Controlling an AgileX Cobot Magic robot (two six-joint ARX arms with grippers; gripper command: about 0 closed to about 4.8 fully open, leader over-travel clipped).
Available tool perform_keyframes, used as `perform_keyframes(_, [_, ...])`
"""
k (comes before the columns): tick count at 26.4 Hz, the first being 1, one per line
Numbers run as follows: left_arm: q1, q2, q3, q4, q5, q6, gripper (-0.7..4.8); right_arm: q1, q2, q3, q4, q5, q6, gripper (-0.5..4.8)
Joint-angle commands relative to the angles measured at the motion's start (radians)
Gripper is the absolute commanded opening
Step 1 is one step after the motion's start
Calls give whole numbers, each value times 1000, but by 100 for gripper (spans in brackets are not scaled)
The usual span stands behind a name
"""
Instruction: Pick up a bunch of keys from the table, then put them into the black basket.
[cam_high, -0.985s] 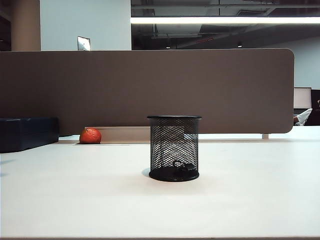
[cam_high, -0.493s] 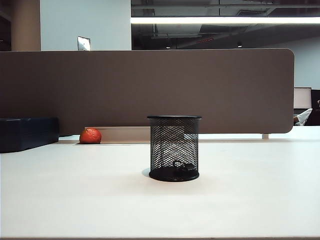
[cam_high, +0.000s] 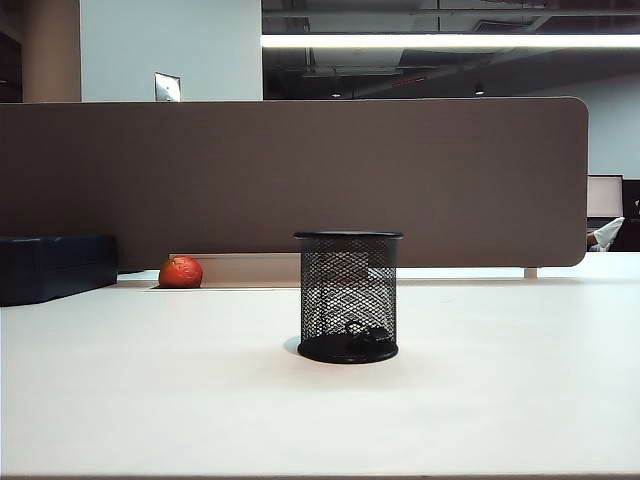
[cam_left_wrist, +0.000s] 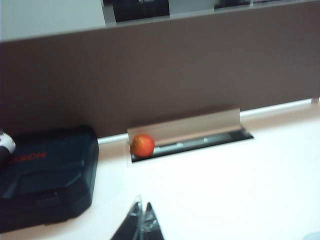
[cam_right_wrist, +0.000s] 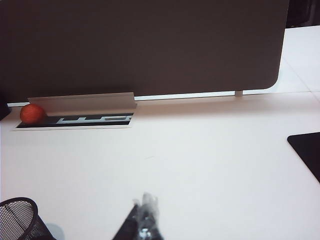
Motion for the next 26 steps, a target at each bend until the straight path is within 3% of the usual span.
perform_keyframes(1, [1,-85,-63,8,-3,-3,-7,2,-13,-35,73,2,-7,-8])
perform_keyframes(14, [0,-341,-272,8,6,-28,-7,1,-272,-301,171,2,-6,-8])
perform_keyframes(22, [0,-341,-433,190,27,-31,-7,2,-352,-398,165,5,-6,-8])
perform_keyframes(26, [0,-341,-502,290,27,-81,-7,2,-352,-433,172,43,-7,-8])
